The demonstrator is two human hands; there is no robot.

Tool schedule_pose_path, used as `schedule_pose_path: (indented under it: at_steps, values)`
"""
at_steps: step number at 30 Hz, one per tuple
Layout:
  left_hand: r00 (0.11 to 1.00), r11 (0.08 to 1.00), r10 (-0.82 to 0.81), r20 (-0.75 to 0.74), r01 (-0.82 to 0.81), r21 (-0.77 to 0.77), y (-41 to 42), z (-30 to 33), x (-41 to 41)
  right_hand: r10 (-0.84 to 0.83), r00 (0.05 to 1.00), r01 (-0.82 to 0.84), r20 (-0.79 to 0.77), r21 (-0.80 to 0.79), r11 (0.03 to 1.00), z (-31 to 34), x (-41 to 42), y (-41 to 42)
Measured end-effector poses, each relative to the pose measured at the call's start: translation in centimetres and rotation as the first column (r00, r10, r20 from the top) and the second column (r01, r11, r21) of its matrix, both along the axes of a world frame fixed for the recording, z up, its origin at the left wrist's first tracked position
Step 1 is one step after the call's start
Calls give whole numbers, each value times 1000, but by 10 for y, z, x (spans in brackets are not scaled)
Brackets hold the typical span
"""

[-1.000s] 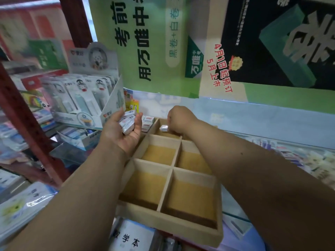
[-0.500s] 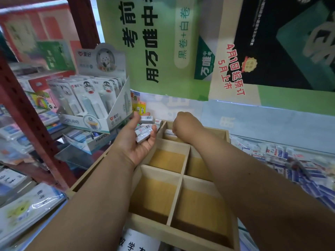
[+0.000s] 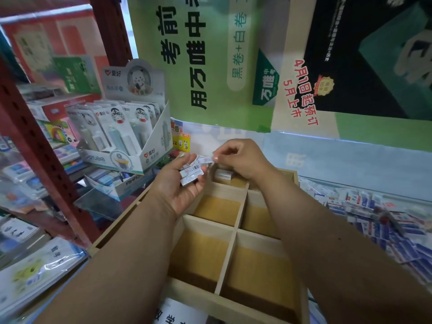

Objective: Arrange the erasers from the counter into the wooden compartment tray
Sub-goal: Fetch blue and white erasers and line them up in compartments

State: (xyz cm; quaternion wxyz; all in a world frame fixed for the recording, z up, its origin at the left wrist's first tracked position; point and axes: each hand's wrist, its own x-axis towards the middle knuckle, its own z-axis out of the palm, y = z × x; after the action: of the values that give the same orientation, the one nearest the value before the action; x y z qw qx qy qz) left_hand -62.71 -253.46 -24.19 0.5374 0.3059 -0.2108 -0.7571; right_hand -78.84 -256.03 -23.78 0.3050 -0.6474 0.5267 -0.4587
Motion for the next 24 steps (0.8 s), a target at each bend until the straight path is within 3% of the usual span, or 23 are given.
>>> schedule_pose_path:
  at_steps: [2,4,7,10,17,24]
  values:
    - [999,999,47,-24,-46,28,-1,1,0,-156,984,155,-87,-18,988,0,-15,-2]
    - [998,998,58,-36,-57,38,-1,1,0,-250,919,251,-306,-37,967,-1,-28,-7]
    - [998,998,41,-49,-39,41,-3,0,-1,-244,761,298,-601,-9,954,-2,-36,-11]
    - [998,998,32,-60,-29,50,-4,0,-1,-184,654,270,-734,0,963,-2,-34,-14]
    - [996,999,33,-87,-29,38,-7,-5,1,-82,494,304,-866,83,949,-10,-26,-28]
    - [991,995,25,-129,-38,-95,-6,-9,1,-178,591,372,-787,71,925,-20,-26,-30]
